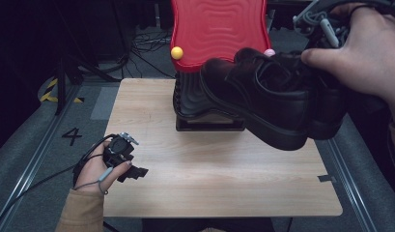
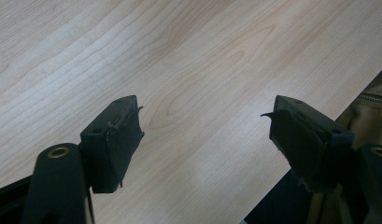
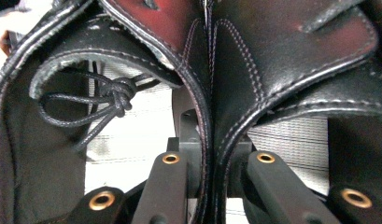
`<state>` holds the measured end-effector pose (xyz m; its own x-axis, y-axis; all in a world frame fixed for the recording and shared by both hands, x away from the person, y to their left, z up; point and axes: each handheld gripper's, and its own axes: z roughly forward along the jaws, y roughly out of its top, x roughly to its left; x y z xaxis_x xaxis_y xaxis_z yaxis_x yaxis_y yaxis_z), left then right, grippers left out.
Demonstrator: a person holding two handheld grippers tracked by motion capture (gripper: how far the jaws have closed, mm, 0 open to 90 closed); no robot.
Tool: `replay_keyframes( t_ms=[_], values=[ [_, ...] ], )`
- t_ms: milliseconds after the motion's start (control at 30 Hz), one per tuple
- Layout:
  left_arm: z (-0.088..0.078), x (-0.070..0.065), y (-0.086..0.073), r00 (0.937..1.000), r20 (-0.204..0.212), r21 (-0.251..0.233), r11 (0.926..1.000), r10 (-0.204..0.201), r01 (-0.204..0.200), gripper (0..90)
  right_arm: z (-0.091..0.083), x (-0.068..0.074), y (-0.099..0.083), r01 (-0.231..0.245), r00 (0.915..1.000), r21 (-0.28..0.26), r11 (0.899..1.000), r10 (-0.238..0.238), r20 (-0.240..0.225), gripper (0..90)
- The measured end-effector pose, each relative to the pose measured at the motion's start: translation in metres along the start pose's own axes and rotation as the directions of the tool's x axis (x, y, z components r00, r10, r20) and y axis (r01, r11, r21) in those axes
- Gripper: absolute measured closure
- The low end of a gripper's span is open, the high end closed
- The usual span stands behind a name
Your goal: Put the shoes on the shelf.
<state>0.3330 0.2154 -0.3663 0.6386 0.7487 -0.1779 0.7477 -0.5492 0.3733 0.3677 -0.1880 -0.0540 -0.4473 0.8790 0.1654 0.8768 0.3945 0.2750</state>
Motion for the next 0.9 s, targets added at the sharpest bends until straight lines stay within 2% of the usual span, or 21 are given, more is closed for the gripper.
replay_keyframes(
  t_ms=[133, 233, 333, 400, 533, 600, 900],
  values=[
    [-0.001, 0.002, -0.001, 1.0, 0.001, -0.013, 0.9999, -0.007, 0.007, 25.2, -0.007, 0.003, 0.011, 0.002, 0.9998, -0.036, 0.999, -0.002, 0.017, 82.2],
    [-0.002, 0.004, -0.001, 0.9999, -0.01, -0.015, 0.9999, 0.001, -0.001, 25.2, -0.016, 0.007, 0.028, -0.013, 0.9987, -0.084, 0.996, 0.017, 0.048, 82.2],
    [-0.002, 0.005, -0.001, 0.9999, -0.011, -0.019, 0.9998, 0.004, -0.004, 25.1, -0.022, 0.008, 0.043, -0.033, 0.9974, -0.119, 0.992, 0.04, 0.059, 82.3],
    [-0.001, 0.007, 0.0, 0.9999, 0.013, -0.019, 0.9998, -0.004, 0.004, 25.2, -0.024, 0.008, 0.052, -0.043, 0.9965, -0.133, 0.99, 0.052, 0.065, 82.3],
    [0.002, 0.008, 0.003, 0.9998, 0.02, -0.022, 0.9998, 0.002, -0.002, 25.2, -0.026, 0.007, 0.069, -0.059, 0.9947, -0.16, 0.985, 0.071, 0.075, 82.2],
    [0.003, 0.008, 0.004, 0.9997, 0.025, -0.02, 0.9998, 0.006, -0.006, 25.1, -0.028, 0.007, 0.085, -0.072, 0.9923, -0.193, 0.979, 0.09, 0.086, 82.2],
    [0.006, 0.012, 0.007, 0.9995, 0.03, -0.021, 0.9997, 0.014, -0.013, 25.0, -0.023, 0.014, 0.131, -0.072, 0.9883, -0.279, 0.958, 0.106, 0.11, 82.3]
  ],
)
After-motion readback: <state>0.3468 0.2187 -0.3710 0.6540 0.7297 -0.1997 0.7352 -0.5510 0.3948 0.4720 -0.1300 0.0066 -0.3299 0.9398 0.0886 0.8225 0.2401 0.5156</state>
